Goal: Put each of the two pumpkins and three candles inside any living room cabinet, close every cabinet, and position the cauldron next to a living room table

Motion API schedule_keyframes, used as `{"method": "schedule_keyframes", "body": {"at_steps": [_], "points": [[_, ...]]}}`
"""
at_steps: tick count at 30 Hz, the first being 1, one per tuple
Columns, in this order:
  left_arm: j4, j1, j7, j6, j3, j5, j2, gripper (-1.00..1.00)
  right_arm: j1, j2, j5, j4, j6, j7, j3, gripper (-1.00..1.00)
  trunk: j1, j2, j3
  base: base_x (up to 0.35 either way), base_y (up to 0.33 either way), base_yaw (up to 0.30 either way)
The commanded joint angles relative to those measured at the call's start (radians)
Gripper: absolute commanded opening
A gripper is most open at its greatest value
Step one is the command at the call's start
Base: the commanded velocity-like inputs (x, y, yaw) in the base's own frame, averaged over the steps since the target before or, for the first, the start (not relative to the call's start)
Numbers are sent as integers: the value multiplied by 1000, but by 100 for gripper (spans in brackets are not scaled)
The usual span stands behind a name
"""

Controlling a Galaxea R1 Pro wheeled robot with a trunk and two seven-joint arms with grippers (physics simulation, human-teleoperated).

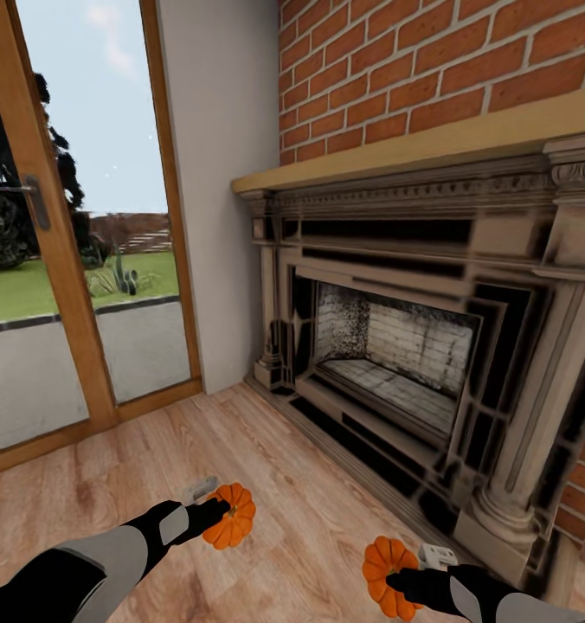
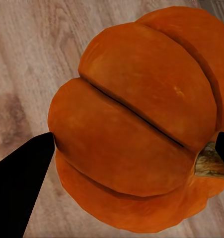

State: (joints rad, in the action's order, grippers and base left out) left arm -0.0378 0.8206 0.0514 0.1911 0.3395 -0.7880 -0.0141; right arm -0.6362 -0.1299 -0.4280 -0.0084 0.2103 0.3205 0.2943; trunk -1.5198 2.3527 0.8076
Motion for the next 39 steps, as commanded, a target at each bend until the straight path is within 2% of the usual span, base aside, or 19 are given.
{"method": "schedule_keyframes", "body": {"at_steps": [1, 10, 39], "points": [[-4, 2, 4, 1, 9, -8, 0, -100, 0, -1, -11, -1, 4, 4, 9, -100, 4, -7, -2, 0, 0, 0], [-4, 2, 4, 1, 9, -9, -1, -100, 0, -1, -10, 0, 3, 5, 9, -100, 39, -70, -29, 0, 0, -39], [-4, 2, 4, 1, 9, -8, -6, -100, 0, -1, -9, 0, 6, 6, 14, -100, 150, -273, -125, 0, 0, -260]]}}
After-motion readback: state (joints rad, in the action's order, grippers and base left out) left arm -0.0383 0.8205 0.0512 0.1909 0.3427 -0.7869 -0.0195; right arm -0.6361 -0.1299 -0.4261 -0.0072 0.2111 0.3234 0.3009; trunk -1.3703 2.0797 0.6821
